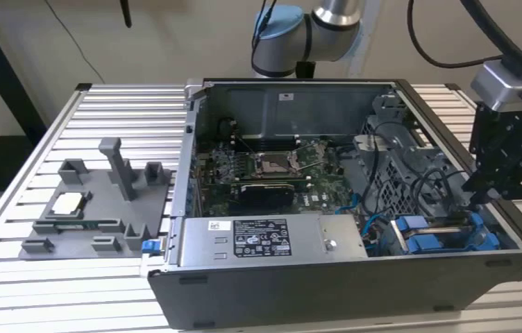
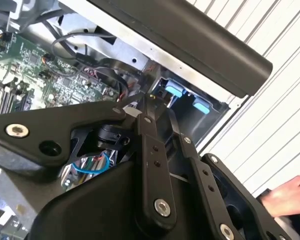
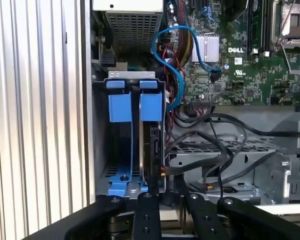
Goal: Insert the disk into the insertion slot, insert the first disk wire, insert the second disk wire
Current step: 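Insert the first disk wire, then insert the second disk wire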
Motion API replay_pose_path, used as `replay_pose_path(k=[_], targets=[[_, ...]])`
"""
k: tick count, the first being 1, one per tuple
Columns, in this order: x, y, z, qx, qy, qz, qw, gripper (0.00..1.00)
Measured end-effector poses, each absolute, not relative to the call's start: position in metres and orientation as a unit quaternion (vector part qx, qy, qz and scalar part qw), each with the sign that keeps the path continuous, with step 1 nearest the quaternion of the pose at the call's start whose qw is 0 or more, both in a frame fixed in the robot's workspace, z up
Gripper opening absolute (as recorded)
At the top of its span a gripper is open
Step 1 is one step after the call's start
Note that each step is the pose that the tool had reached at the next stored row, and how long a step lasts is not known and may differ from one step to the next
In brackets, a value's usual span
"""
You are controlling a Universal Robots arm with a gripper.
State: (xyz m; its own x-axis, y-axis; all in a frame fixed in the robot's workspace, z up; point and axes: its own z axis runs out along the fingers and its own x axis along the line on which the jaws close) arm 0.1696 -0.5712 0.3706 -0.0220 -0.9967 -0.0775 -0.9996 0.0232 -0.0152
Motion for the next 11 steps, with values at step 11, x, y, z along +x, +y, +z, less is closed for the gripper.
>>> replay_pose_path(k=[11], targets=[[0.170,-0.565,0.382,-0.697,0.716,0.014,0.044,0.27]])
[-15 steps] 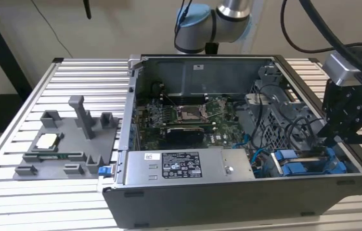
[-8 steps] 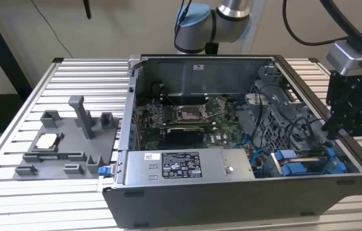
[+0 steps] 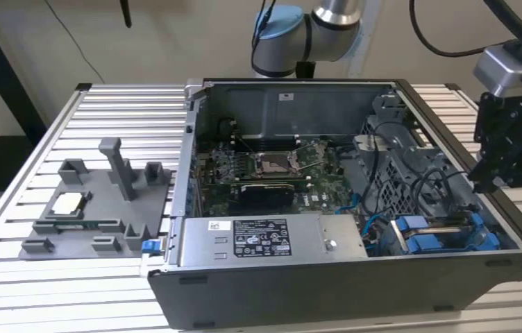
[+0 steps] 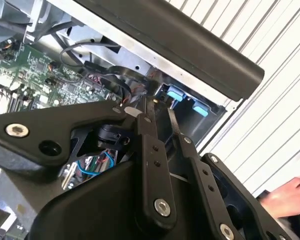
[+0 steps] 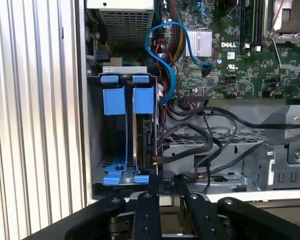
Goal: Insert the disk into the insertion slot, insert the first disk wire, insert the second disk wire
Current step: 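Insert the second disk wire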
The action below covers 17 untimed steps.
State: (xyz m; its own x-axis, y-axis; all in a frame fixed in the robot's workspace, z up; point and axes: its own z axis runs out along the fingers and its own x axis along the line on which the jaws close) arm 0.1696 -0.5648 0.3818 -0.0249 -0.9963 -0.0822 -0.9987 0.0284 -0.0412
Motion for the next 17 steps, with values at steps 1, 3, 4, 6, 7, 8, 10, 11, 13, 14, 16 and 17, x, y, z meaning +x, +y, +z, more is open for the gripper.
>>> replay_pose_path(k=[1,3,4,6,7,8,10,11,13,14,16,17], targets=[[0.1697,-0.5642,0.3818,-0.697,0.716,0.014,0.044,0.27],[0.1704,-0.5635,0.3814,-0.697,0.716,0.014,0.044,0.27],[0.1710,-0.5633,0.3813,-0.696,0.716,0.014,0.044,0.27],[0.1728,-0.5627,0.3811,-0.696,0.716,0.014,0.044,0.27],[0.1738,-0.5623,0.3809,-0.696,0.717,0.014,0.044,0.27],[0.1748,-0.5621,0.3807,-0.696,0.717,0.014,0.045,0.27],[0.1765,-0.5619,0.3798,-0.695,0.717,0.015,0.046,0.27],[0.1770,-0.5619,0.3795,-0.695,0.718,0.016,0.046,0.27],[0.1779,-0.5618,0.3785,-0.692,0.720,0.018,0.049,0.27],[0.1779,-0.5618,0.3781,-0.689,0.723,0.018,0.049,0.27],[0.1782,-0.5617,0.3770,-0.683,0.728,0.018,0.050,0.27],[0.1786,-0.5616,0.3763,-0.681,0.730,0.018,0.050,0.27]])
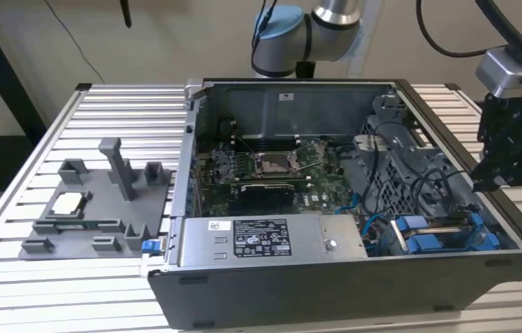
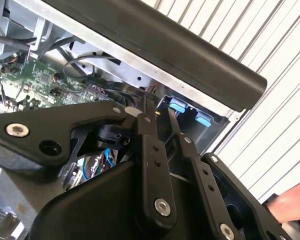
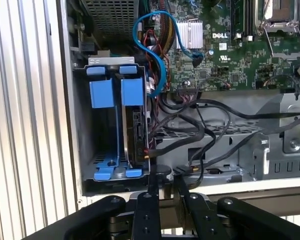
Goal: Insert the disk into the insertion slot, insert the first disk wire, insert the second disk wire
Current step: 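Insert the second disk wire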
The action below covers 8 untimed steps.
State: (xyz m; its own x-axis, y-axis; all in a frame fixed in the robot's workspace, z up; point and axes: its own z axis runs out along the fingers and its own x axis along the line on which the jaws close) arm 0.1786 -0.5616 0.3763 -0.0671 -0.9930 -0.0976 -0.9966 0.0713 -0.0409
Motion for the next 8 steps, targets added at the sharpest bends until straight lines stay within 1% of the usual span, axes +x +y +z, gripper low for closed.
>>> replay_pose_path(k=[8], targets=[[0.1830,-0.5608,0.3724,-0.674,0.737,0.020,0.048,0.27]])
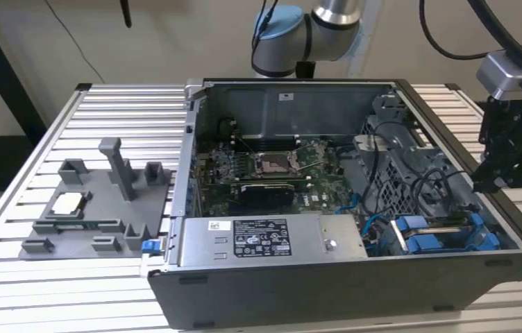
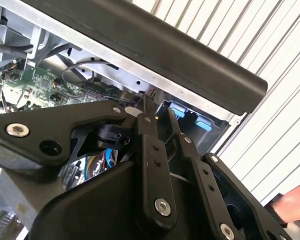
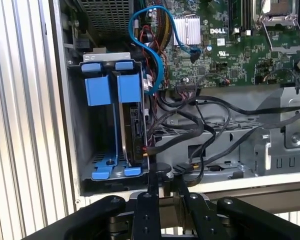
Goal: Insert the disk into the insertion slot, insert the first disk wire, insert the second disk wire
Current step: 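Insert the second disk wire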
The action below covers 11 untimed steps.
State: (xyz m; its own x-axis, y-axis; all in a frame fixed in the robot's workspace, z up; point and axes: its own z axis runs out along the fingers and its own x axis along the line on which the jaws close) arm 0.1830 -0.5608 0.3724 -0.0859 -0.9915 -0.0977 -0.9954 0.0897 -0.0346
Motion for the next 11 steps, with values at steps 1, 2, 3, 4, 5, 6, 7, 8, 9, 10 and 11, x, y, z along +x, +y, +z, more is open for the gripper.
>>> replay_pose_path(k=[1,2,3,4,5,6,7,8,9,10,11], targets=[[0.1833,-0.5608,0.3720,-0.674,0.737,0.021,0.047,0.27],[0.1835,-0.5607,0.3714,-0.674,0.737,0.023,0.045,0.27],[0.1837,-0.5606,0.3710,-0.674,0.737,0.024,0.043,0.27],[0.1838,-0.5605,0.3706,-0.673,0.738,0.026,0.042,0.27],[0.1839,-0.5605,0.3703,-0.673,0.738,0.027,0.041,0.27],[0.1839,-0.5604,0.3700,-0.673,0.738,0.027,0.040,0.27],[0.1839,-0.5604,0.3699,-0.673,0.738,0.027,0.040,0.27],[0.1839,-0.5605,0.3698,-0.673,0.738,0.027,0.040,0.25],[0.1840,-0.5604,0.3697,-0.673,0.738,0.028,0.040,0.25],[0.1840,-0.5604,0.3696,-0.673,0.738,0.028,0.041,0.18],[0.1840,-0.5604,0.3696,-0.673,0.738,0.028,0.041,0.18]])
